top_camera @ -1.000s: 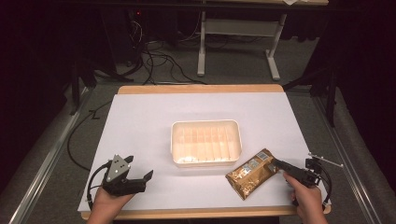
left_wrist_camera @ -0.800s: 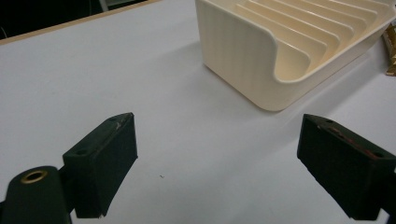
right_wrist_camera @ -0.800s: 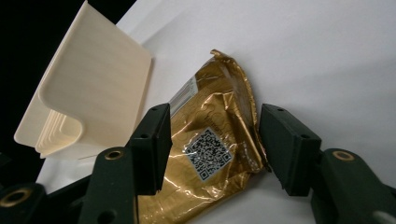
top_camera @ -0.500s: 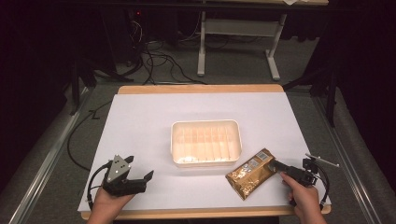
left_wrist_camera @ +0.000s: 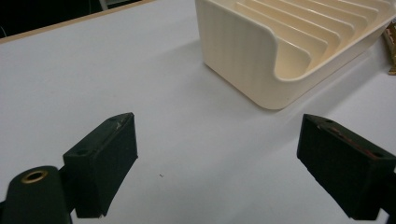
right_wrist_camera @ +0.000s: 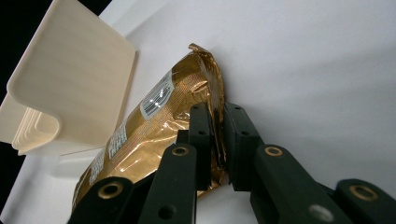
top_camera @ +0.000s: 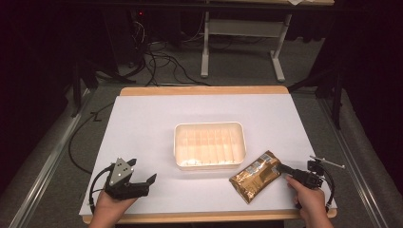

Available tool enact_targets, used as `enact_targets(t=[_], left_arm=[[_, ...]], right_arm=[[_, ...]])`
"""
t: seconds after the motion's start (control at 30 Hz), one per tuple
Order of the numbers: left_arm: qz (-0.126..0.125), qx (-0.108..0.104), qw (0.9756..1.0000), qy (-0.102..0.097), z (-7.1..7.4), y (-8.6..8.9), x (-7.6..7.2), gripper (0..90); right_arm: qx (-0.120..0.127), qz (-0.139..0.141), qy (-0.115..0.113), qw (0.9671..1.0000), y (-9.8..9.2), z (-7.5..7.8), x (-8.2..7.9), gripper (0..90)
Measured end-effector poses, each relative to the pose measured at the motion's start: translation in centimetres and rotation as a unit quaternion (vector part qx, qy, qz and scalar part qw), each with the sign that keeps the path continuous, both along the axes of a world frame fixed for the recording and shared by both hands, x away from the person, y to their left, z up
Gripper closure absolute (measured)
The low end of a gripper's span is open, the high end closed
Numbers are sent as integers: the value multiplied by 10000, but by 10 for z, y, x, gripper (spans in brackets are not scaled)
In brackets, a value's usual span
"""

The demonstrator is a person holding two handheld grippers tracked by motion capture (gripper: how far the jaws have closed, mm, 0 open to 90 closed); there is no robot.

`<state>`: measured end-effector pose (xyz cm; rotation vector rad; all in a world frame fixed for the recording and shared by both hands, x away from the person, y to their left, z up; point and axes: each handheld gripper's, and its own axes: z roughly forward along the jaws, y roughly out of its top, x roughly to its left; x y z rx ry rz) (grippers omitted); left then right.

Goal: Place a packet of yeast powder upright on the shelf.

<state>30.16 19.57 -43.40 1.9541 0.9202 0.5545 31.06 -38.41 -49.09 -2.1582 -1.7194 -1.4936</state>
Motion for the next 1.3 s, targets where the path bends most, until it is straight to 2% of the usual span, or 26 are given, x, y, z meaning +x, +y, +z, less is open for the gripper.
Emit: enact_targets(t=[0.2,0.3,0.37,0.53,0.67,0.7,0.73,0.77,0.8,0.83,0.87,1.0,1.03,1.07,1.1,1.13,1.23,1.27,1.3], left_arm=[[2,-2,10000,-4,0,0,0,127],[15,-44,10000,-18,1,1,0,127],[10,-39,10000,-51,1,1,-1,128],[-33,-37,10000,-86,2,0,-1,130],[-45,-51,9999,-92,2,1,-1,131],[-54,-66,9999,-112,2,1,-1,131],[-54,-66,9999,-112,2,1,-1,131],[-55,-93,9998,-136,2,1,-1,132],[-55,-93,9998,-136,2,1,-1,133],[-59,-97,9998,-152,3,1,-1,133],[-70,-109,9998,-170,3,1,-2,133],[-81,-141,9995,-252,5,2,-3,134],[-83,-156,9995,-254,5,2,-3,135],[-82,-153,9995,-260,5,2,-3,135],[-89,-149,9995,-254,5,2,-3,135],[-89,-149,9995,-254,5,2,-3,135],[-86,-158,9995,-252,5,2,-3,135],[-86,-158,9995,-252,5,2,-3,135],[-85,-164,9995,-249,5,2,-3,135]], right_arm=[[-37,26,-74,10000,0,4,-2,858],[-76,84,-270,9996,0,10,-5,876],[-78,88,-316,9994,0,11,-6,887],[-231,189,-616,9977,1,20,-10,894],[-282,227,-756,9965,2,25,-12,895],[-343,264,-868,9953,3,29,-13,895],[-343,264,-868,9953,3,29,-13,895],[-395,303,-996,9938,4,32,-14,896],[-395,303,-996,9938,4,32,-14,896],[-434,317,-1105,9924,6,36,-16,896],[-434,317,-1105,9924,6,36,-16,896],[-485,342,-1349,9891,9,44,-20,898],[-595,362,-1458,9869,12,49,-22,898],[-595,362,-1458,9869,12,49,-22,898],[-581,401,-1583,9849,15,53,-24,898],[-581,401,-1583,9849,15,53,-24,898],[-565,464,-1829,9804,20,62,-29,898],[-565,464,-1829,9804,20,62,-29,898],[-543,482,-1926,9786,22,66,-32,899]])
